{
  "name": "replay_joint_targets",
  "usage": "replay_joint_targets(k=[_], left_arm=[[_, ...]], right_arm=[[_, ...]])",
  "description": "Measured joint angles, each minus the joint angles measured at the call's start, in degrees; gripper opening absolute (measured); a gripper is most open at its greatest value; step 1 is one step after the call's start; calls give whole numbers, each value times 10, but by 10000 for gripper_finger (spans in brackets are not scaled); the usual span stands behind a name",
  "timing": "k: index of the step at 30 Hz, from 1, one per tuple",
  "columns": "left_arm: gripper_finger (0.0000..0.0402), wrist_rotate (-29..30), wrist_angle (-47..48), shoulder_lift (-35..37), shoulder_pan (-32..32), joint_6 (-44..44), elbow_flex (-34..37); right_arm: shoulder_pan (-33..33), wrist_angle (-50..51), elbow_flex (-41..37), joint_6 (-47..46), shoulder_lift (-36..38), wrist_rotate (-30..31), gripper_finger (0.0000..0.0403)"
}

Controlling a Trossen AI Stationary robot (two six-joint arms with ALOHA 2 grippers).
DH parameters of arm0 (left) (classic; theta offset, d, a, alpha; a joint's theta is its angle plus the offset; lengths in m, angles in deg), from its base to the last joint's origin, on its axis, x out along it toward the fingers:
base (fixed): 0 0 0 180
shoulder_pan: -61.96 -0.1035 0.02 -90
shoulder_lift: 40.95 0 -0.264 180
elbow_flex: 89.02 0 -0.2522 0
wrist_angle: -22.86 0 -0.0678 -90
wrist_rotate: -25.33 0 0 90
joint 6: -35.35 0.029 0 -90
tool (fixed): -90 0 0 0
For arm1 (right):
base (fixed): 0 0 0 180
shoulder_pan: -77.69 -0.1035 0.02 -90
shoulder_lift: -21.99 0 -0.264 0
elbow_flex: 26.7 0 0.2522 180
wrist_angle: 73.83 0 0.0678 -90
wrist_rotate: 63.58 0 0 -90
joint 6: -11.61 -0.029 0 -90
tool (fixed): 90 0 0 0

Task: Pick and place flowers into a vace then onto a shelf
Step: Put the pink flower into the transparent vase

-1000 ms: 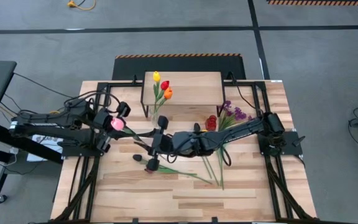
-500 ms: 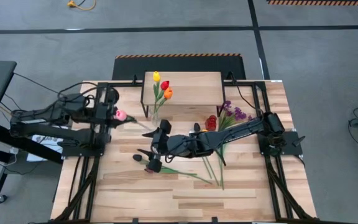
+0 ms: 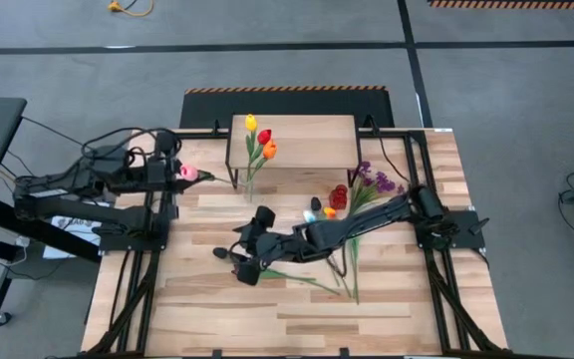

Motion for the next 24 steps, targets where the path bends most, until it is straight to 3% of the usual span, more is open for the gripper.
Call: replay_joint_targets(k=[4, 9, 12, 18, 24], left_arm=[[0, 30, 18, 0, -6, 3, -12], [0, 20, 30, -15, -48, -4, -33], [0, -24, 41, -39, -94, -16, -59], [0, -170, 75, -108, -199, -32, -115], [0, -222, 87, -140, -288, -26, -117]], right_arm=[[-3, -9, 1, 0, -14, -4, 265], [-5, -1, -1, 0, -25, -15, 265], [-9, 2, -1, 0, -26, -16, 265], [-28, -5, -1, 6, -26, -12, 265], [-47, -6, -1, 6, -26, -12, 265]])
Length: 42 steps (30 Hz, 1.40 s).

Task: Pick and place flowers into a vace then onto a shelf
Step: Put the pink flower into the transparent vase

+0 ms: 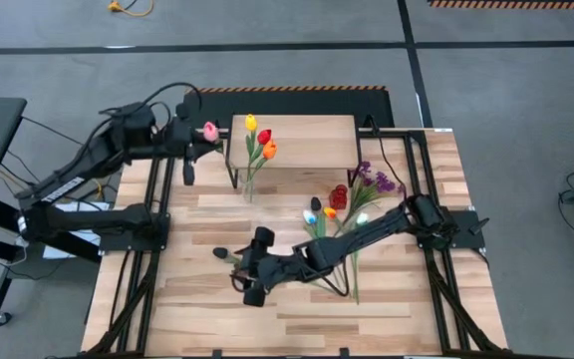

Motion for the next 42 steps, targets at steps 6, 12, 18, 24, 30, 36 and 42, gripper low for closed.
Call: replay_joint_targets(k=[6, 12, 18, 24, 30, 36, 42], left_arm=[[0, -72, -17, 1, -48, -10, -1], [0, -86, -16, 1, -53, -17, -1], [0, -88, -14, -11, -53, -19, 0], [0, -87, -36, -29, -53, -19, 20], [0, -84, -47, -49, -53, -22, 24], [17, -101, -44, -71, -53, -22, 24], [41, -122, -39, -87, -53, -24, 24]], right_arm=[[-13, -1, 0, 0, 0, 14, 265], [-17, -1, 0, 0, 0, 15, 265], [-15, -1, 0, 0, 0, 16, 265], [-15, -1, 0, 0, 0, 16, 265], [-15, -1, 0, -1, 0, 15, 265], [-15, -1, 0, -1, 0, 15, 265], [-15, -1, 0, -1, 0, 15, 265]])
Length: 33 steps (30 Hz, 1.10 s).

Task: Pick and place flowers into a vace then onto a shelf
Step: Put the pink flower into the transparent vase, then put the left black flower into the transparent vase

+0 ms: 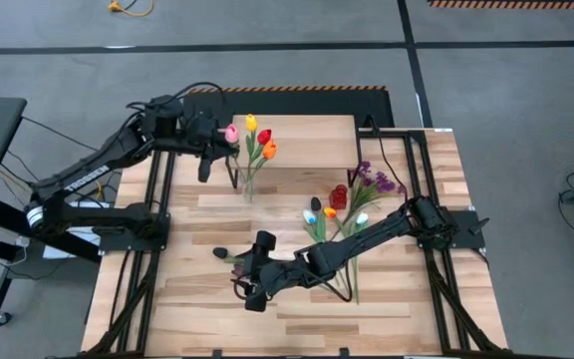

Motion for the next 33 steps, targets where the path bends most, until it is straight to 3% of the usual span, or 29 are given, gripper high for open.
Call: replay_joint_targets(k=[6, 18, 26, 30, 33], left_arm=[[74, 7, 24, -4, 0, 0, 0], [176, 22, 60, -2, 0, 1, 0], [185, 125, 119, -2, 0, -25, -23], [185, 138, 142, 7, 0, -41, -34], [185, 138, 142, 36, 7, -50, -35]], right_arm=[[0, 0, 0, -3, 0, 0, 265], [0, 0, 0, -4, 1, 0, 265], [0, 3, 0, -4, 1, 0, 265], [0, 31, 0, -4, 1, 2, 265], [-2, 79, 0, -15, 1, 37, 265]])
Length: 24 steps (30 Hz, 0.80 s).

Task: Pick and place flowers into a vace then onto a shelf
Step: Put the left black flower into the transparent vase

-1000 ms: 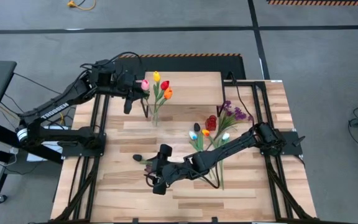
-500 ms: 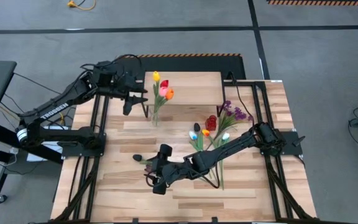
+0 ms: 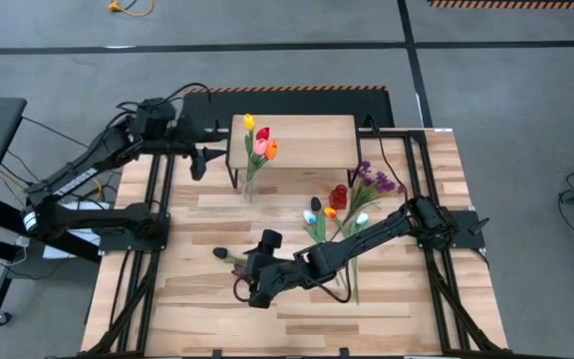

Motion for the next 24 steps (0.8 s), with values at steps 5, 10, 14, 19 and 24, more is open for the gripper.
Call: replay_joint_targets(k=[5, 10, 14, 19, 24], left_arm=[[184, -22, -25, 83, 32, -13, 12], [184, -51, -118, 199, 66, -72, 88], [184, -51, -173, 287, 89, -117, 166], [184, -75, -220, 367, 110, -169, 265], [184, -80, -258, 442, 132, -179, 339]], right_arm=[[0, 71, 0, -75, 0, 50, 265], [1, 84, 0, -83, 0, 13, 265], [1, 120, 0, -85, 0, -31, 265], [2, 156, 0, -86, 0, -55, 265], [5, 176, 0, -119, -1, -53, 265]])
